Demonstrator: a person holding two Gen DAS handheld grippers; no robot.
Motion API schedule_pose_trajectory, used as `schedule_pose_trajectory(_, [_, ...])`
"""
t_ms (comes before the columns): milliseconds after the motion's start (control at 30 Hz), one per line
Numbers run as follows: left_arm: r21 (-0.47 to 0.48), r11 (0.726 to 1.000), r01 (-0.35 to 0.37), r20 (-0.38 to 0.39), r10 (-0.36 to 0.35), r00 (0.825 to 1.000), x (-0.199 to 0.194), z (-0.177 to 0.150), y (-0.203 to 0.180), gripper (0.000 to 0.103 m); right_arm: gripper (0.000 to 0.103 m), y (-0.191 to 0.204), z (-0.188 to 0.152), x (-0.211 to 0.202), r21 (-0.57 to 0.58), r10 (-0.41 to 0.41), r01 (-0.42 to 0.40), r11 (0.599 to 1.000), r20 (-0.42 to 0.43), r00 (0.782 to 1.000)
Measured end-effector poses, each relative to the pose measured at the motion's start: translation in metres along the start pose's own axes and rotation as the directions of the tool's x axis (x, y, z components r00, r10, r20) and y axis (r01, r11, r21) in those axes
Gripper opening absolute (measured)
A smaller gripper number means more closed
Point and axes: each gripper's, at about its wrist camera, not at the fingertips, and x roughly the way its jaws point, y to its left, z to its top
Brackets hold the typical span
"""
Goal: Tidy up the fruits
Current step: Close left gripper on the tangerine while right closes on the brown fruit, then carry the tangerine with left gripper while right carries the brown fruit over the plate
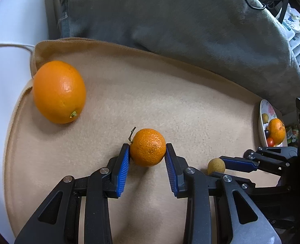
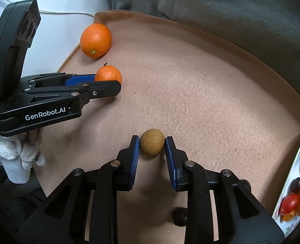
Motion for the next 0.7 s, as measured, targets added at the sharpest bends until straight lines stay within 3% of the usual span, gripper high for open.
schedule_pose_trajectory(333, [0.020, 1.000, 0.015, 0.022, -0.016, 1.000, -0.014, 0.000, -0.017, 0.033, 0.027, -0.023, -0.015, -0.027, 0.033, -0.015, 0.013, 0.999, 0.044, 0.999])
schedule_pose_trajectory(700, [0.076, 0.996, 0.048, 0.026, -0.051, 0.998, -0.022, 0.001, -0.059, 0.033, 0.027, -0.052, -0.038, -0.066, 0.109, -0.051, 0.041, 0.993, 0.095, 0.994])
